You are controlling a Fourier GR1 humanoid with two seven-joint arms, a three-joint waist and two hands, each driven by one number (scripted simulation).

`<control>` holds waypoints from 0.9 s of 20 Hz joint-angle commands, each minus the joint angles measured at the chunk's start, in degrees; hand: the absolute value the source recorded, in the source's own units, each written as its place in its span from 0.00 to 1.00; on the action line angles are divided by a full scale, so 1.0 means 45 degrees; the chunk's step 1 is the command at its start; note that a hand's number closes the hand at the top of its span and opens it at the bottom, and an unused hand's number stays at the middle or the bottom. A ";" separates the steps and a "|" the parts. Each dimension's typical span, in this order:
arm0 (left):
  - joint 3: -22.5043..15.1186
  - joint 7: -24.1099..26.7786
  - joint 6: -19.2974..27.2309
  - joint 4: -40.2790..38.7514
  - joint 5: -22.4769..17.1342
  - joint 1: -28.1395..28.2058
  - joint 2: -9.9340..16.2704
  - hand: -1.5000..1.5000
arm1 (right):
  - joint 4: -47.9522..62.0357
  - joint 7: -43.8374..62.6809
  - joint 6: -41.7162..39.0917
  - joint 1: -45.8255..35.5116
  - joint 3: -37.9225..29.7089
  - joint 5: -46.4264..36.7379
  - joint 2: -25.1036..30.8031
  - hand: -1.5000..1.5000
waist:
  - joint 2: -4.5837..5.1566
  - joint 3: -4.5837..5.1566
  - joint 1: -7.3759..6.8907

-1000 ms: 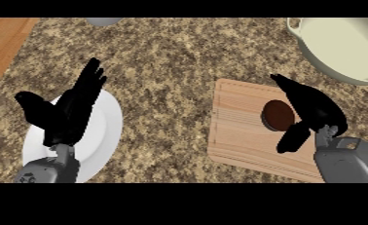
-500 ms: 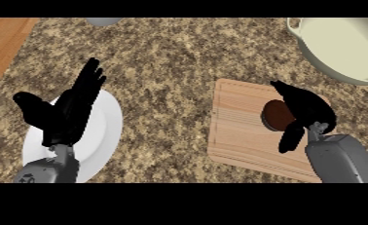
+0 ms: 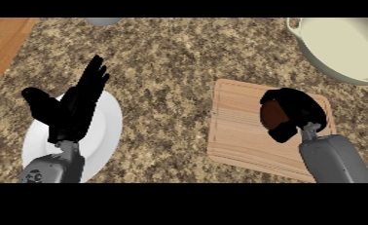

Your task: Pick the cupcake from the cutting board and place it in the pot

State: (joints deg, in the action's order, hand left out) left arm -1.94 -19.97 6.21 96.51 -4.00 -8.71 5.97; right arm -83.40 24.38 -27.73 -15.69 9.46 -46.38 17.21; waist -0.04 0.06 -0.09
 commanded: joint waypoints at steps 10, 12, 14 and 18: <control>0.0196 0.0376 -0.0086 -0.0002 0.0091 0.0408 -0.0223 0.50 | 0.1535 0.1667 0.2154 0.0249 -0.4162 -0.0172 0.0513 1.00 | 0.0066 -0.0024 0.0381; 0.0373 0.0112 -0.0044 0.0212 0.0145 0.0273 0.0037 0.50 | 0.2200 0.3006 0.2643 -0.0142 -0.6193 0.0092 0.1272 1.00 | 0.0099 -0.0049 0.0571; 0.0277 0.0569 -0.0235 -0.0116 0.0038 0.0523 -0.0122 0.50 | 0.2475 0.3814 0.2983 -0.0337 -0.6900 0.0131 0.1451 1.00 | 0.0072 -0.0010 0.0290; 0.0050 0.0066 -0.0329 0.0326 0.0039 0.0417 -0.0105 0.50 | 0.3267 0.4784 0.3932 -0.0917 -0.6890 -0.1145 0.2213 1.00 | 0.0035 -0.0016 -0.0078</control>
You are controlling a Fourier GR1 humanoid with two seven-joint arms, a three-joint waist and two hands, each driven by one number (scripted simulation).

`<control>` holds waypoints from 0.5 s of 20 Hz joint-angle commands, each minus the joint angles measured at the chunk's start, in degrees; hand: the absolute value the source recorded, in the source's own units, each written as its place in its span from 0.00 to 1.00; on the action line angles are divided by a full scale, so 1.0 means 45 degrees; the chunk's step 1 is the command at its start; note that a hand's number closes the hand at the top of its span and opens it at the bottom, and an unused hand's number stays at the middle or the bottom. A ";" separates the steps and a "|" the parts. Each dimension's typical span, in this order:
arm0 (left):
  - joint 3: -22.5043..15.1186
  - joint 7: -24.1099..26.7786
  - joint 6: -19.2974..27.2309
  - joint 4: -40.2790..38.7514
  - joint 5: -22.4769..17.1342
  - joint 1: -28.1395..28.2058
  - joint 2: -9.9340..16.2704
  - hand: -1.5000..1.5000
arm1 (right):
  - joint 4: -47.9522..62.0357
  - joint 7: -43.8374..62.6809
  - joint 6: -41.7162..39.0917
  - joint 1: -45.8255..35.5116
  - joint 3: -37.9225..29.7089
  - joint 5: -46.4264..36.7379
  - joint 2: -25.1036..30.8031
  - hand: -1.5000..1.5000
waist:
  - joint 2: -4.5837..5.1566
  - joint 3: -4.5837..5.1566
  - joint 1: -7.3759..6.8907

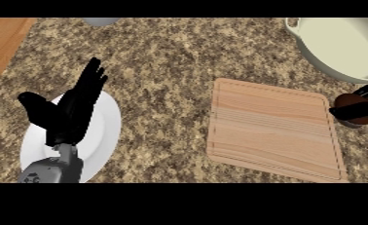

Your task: Pick the cupcake from the cutting board and place it in the pot

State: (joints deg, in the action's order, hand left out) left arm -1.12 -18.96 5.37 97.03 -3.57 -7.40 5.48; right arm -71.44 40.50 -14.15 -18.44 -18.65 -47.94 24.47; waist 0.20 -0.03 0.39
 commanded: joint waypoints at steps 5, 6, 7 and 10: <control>0.0291 -0.0630 -0.0227 0.0345 -0.0321 -0.0113 0.0261 0.50 | -0.1408 0.1355 0.1992 0.0409 -0.0597 -0.1714 0.1228 1.00 | -0.0073 0.0013 -0.0013; 0.0201 0.0342 -0.0277 -0.0112 -0.0100 0.0310 0.0117 0.50 | -0.1782 0.1975 0.1349 -0.0466 -0.0500 -0.1679 0.1429 1.00 | -0.0065 0.0021 -0.0062; -0.0341 -0.0378 0.0200 0.0618 0.0155 0.0319 -0.0330 0.50 | -0.3162 0.1361 0.1091 0.0704 -0.0878 -0.1173 0.1693 1.00 | -0.0133 0.0018 0.0124; 0.0038 -0.0133 0.0011 -0.0267 0.0176 -0.0315 -0.0063 0.50 | -0.3863 0.1805 0.0922 -0.0017 -0.0482 -0.1418 0.1633 1.00 | -0.0072 0.0015 0.0003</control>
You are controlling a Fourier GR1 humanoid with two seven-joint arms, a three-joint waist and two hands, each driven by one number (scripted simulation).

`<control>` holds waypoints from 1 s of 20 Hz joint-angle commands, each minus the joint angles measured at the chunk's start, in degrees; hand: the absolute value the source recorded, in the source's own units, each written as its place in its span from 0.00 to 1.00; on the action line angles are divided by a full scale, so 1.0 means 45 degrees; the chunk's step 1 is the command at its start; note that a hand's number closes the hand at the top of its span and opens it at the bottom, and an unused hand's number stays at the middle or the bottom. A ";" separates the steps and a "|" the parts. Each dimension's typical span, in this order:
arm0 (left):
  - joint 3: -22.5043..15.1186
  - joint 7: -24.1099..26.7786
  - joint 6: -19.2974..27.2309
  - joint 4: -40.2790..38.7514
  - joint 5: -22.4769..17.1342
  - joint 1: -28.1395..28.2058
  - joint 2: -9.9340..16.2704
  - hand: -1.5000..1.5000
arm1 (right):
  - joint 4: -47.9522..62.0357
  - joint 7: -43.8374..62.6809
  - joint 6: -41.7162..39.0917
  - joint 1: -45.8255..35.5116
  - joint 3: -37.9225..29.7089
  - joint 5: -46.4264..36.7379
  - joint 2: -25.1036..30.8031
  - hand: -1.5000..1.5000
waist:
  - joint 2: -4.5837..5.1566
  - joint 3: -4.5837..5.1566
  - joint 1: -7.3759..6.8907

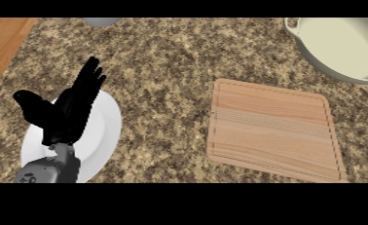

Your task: Pick the cupcake from the cutting board and place it in the pot

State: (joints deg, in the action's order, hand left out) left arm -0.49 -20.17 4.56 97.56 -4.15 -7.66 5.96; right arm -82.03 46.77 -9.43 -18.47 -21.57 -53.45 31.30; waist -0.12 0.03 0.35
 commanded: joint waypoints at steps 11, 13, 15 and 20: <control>-0.0342 0.0236 -0.0141 -0.0107 0.0288 0.0188 -0.0185 0.50 | -0.1398 -0.0974 -0.1008 -0.4267 -0.0050 0.0623 0.2825 1.00 | 0.0043 0.0001 -0.0284; 0.0293 0.0089 -0.0442 -0.0202 -0.0220 -0.0149 0.0155 0.50 | -0.0059 -0.1224 -0.0034 -0.4794 0.0543 0.0116 0.2404 1.00 | 0.0070 -0.0001 -0.0309; 0.0303 0.0264 -0.0187 -0.1239 0.0114 -0.1139 -0.0019 0.50 | 0.0728 -0.1745 0.0026 -0.5091 0.0154 0.0552 0.2558 1.00 | 0.0076 -0.0004 -0.0186; -0.0060 0.0098 -0.0188 -0.0107 0.0120 -0.0192 -0.0189 0.50 | 0.4576 -0.1612 0.0479 -0.7991 0.0431 -0.0022 0.3012 1.00 | 0.0111 -0.0002 -0.0471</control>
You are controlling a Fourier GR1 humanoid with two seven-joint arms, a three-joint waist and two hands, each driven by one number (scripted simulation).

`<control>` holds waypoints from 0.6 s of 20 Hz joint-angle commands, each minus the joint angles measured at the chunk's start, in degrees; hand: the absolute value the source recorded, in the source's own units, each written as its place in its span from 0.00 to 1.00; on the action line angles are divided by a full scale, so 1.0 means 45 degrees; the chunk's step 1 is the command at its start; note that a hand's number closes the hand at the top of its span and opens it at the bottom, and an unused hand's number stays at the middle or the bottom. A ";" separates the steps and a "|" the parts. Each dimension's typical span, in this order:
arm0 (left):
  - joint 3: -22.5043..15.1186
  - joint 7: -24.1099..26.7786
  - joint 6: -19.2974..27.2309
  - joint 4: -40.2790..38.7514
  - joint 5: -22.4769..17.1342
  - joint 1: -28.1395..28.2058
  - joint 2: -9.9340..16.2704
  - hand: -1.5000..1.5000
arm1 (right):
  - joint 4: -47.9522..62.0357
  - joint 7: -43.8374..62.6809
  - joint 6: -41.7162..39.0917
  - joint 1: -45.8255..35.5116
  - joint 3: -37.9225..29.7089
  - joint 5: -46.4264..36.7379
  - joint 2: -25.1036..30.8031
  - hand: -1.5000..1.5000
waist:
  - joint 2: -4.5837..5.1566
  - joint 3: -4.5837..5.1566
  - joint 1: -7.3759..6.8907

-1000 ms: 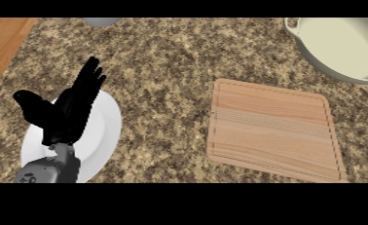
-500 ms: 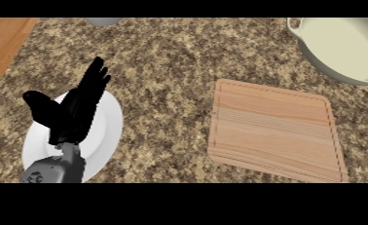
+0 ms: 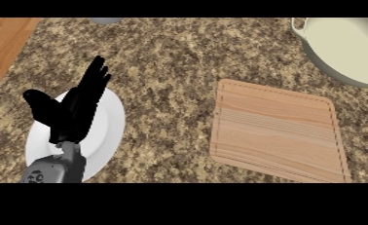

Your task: Pick the cupcake from the cutting board and place it in the pot

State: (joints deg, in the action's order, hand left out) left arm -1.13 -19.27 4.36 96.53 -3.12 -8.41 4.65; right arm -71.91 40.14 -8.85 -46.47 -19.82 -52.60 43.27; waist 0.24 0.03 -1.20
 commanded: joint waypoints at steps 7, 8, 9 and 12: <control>0.0017 -0.0220 -0.0306 -0.0025 -0.0128 -0.0239 0.0105 0.50 | 0.7231 -0.1588 0.2342 -0.3232 0.0028 -0.1027 0.0544 1.00 | 0.0132 -0.0014 -0.0344; -0.0005 -0.1181 -0.0251 0.0664 -0.0091 -0.0547 0.0346 0.50 | 0.7290 -0.1654 0.2800 -0.2991 0.0028 -0.0972 0.0111 1.00 | 0.0073 -0.0019 -0.0226; -0.0308 0.0438 -0.0047 -0.0342 0.0223 0.0229 -0.0351 0.50 | 0.7758 -0.2468 0.3020 -0.2874 -0.0289 -0.0738 0.0540 1.00 | 0.0088 -0.0013 -0.0131; 0.0122 -0.0416 -0.0174 -0.0039 -0.0157 -0.0466 0.0011 0.50 | 0.9206 -0.2645 0.3575 -0.3541 0.0084 -0.1180 0.0060 1.00 | 0.0114 -0.0015 -0.0239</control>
State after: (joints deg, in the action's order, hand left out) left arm -1.46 -20.66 3.75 96.43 -3.09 -10.12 4.52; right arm -38.10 31.04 4.05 -60.02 -20.00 -56.72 44.32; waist 0.72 -0.05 -2.24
